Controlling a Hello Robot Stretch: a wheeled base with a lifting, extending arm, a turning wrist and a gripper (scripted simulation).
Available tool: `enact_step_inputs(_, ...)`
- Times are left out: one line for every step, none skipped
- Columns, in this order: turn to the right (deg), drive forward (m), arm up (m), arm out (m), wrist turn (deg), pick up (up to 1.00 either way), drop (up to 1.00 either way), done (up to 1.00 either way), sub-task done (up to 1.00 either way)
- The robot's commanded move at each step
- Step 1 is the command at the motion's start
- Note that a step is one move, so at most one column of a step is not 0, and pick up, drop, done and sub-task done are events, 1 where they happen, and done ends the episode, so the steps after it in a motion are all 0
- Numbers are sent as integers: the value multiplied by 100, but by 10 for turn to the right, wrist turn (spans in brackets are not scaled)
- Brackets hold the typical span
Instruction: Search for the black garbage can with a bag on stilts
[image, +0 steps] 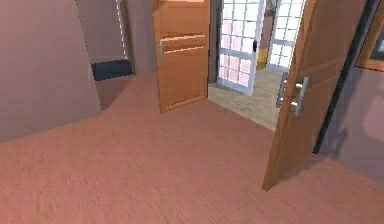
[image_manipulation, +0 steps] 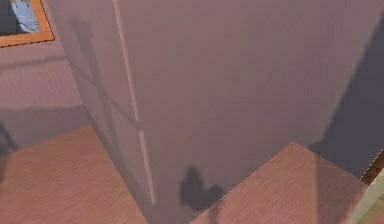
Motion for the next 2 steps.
enact_step_inputs(30, 0, 0, 0, 0, 0, 0, 0, 0)
enact_step_inputs(0, 100, 0, 0, 0, 0, 0, 0, 0)
